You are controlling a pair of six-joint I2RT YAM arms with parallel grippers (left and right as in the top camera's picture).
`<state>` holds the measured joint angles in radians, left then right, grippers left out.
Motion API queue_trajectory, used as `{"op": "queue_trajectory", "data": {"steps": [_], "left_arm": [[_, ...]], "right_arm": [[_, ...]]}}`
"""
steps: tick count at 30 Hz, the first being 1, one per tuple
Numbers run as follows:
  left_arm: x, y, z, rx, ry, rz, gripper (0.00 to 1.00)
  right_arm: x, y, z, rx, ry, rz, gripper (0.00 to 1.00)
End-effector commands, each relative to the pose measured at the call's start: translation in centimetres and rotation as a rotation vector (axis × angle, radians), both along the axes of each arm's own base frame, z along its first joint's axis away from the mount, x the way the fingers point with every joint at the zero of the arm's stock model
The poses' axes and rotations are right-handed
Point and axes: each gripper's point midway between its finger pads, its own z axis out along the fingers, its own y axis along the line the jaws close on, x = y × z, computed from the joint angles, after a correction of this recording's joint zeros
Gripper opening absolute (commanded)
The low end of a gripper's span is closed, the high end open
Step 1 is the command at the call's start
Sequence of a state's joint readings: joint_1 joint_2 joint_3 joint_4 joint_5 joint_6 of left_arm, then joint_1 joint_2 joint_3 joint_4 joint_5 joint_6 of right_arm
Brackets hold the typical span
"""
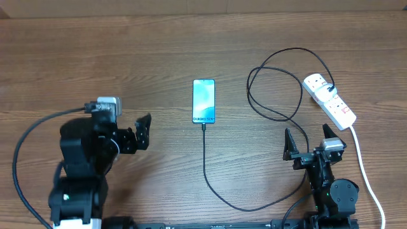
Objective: Plug charger to phone and switch on socket
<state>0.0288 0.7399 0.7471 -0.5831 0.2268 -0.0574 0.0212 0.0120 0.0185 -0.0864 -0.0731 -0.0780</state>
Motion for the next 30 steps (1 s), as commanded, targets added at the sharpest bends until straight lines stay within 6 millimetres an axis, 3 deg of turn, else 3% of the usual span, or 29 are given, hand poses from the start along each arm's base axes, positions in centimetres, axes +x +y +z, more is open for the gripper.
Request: {"op": "queue_trajectory", "data": {"steps": [1, 7, 15, 30], "left_arm": [[-0.6, -0.5, -0.4, 0.013, -0.061, -0.044, 1.0], [-0.9, -0.5, -0.4, 0.018, -0.204, -0.043, 1.0], [-2.3, -0.6, -2.1, 0.014, -0.273, -0.038, 0.99], [-2.8, 0.2, -1.5, 0.042, -0.492, 0.006, 1.0]], "right_arm": [[0.0, 0.1, -0.1, 0.006, -0.004, 0.004, 1.0], [0.0, 0.1, -0.1, 0.006, -0.004, 0.004, 1.0], [0.0, 0.1, -0.1, 0.006, -0.004, 0.004, 1.0], [0.0, 0.1, -0.1, 0.006, -0.004, 0.004, 1.0]]}}
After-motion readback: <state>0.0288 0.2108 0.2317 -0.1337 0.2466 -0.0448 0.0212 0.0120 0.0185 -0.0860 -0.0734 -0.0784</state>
